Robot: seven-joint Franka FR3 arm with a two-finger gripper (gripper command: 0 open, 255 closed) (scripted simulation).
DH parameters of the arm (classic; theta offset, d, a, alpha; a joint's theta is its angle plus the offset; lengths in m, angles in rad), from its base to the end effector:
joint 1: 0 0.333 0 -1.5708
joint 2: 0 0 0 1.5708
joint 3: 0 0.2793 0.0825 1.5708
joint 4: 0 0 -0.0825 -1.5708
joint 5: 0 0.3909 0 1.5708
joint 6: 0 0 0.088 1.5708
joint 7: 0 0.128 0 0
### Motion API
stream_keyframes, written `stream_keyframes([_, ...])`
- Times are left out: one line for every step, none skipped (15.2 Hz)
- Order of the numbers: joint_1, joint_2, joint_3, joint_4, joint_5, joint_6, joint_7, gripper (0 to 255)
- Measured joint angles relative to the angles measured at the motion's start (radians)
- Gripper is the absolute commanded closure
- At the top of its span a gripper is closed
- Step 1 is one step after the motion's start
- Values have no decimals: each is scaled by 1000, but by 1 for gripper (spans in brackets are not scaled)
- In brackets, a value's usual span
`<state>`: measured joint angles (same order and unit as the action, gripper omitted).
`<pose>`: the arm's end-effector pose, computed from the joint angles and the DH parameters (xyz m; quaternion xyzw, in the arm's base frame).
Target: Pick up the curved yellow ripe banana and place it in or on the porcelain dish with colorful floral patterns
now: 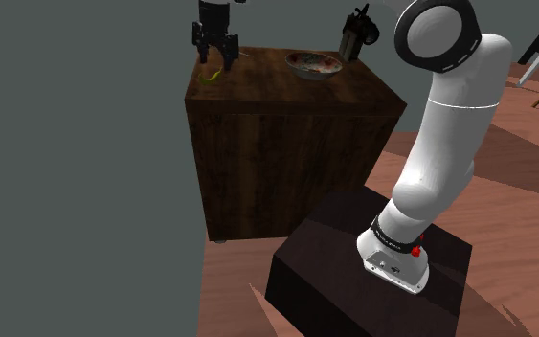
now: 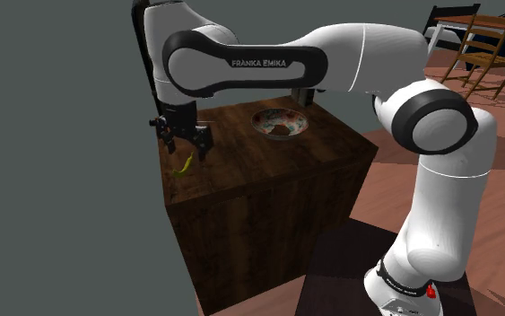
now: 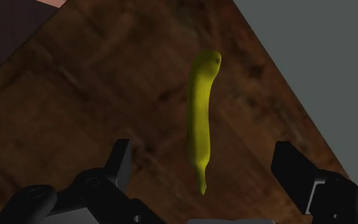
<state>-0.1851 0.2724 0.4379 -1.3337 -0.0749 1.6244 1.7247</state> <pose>0.6234 0.1181 0.5357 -0.7361 0.6763 0.0045 0.0288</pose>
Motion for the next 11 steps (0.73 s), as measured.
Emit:
stream_keyframes([-2, -4, -1, -18, 2, 14, 0, 0])
stream_keyframes([-2, -6, 0, -33, 3, 28, 2, 0])
stream_keyframes([-4, -11, 0, -57, 5, 47, 2, 0])
stream_keyframes([-5, -13, 0, -69, 6, 57, 2, 0])
stream_keyframes([-5, -14, 0, -75, 6, 62, 3, 0])
stream_keyframes([-6, -14, -1, -78, 6, 65, 2, 0])
stream_keyframes([-6, -14, -1, -79, 6, 67, 2, 0])
stream_keyframes([-6, -14, -1, -80, 6, 67, 2, 0])
stream_keyframes([-6, -14, -1, -80, 6, 68, 2, 0])
stream_keyframes([-6, -14, -1, -81, 6, 68, 2, 0])
stream_keyframes([-6, -14, -1, -81, 6, 68, 2, 255])
